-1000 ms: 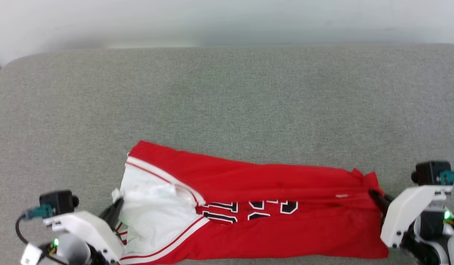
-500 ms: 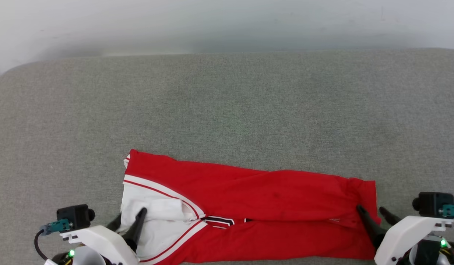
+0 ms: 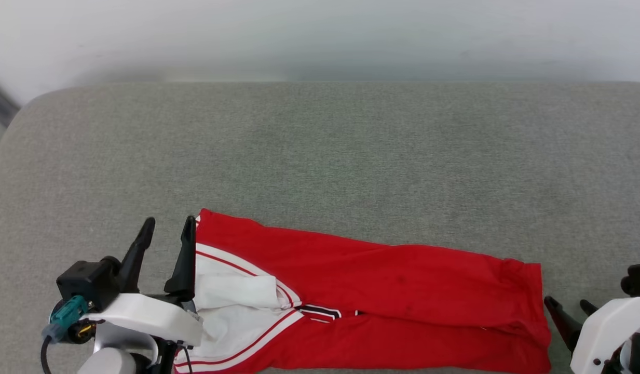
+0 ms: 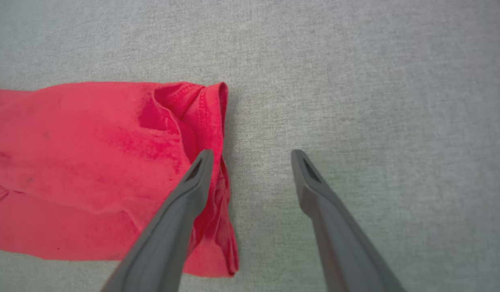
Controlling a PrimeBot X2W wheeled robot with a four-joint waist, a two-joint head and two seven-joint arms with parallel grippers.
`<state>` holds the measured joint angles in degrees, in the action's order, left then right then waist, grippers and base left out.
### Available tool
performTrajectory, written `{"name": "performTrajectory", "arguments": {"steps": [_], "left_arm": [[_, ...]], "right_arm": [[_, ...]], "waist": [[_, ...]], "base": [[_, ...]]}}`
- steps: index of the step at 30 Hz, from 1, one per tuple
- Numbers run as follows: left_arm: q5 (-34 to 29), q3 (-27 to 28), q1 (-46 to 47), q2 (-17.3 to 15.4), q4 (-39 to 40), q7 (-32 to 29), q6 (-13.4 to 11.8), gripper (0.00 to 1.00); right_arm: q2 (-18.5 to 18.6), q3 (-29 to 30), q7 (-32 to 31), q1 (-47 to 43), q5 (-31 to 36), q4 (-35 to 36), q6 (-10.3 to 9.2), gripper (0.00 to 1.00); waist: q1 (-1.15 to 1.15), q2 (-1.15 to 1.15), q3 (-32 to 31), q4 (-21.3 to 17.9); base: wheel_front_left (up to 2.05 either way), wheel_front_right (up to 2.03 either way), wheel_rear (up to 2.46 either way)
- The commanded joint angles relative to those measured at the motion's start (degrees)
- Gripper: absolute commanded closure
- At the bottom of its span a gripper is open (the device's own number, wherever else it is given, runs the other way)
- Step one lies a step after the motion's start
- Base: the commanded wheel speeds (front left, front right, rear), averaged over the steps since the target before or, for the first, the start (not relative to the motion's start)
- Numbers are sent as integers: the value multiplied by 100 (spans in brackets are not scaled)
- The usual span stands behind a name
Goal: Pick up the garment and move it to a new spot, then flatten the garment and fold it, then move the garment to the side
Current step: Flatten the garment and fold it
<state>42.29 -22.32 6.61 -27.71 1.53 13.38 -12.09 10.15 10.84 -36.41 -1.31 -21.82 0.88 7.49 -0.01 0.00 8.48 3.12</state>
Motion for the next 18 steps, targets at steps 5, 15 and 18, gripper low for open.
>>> {"name": "performTrajectory", "arguments": {"steps": [5, 15, 18], "left_arm": [[-492, 11, 12, 133, 421, 149, -185, 0], [-873, 29, -107, 239, 817, 177, -249, 0], [-895, 44, -111, 252, 809, 180, -236, 0]], "right_arm": [[-23, -100, -215, 72, 55, -3, 0, 0], [-250, -326, -794, 38, -120, -529, 2, 0], [-320, -495, -963, -16, -284, -632, 8, 0]], "waist": [[1, 0, 102, 209], [1, 0, 296, 405], [1, 0, 328, 410]], "base": [[0, 0, 0], [0, 0, 0], [0, 0, 0]]}}
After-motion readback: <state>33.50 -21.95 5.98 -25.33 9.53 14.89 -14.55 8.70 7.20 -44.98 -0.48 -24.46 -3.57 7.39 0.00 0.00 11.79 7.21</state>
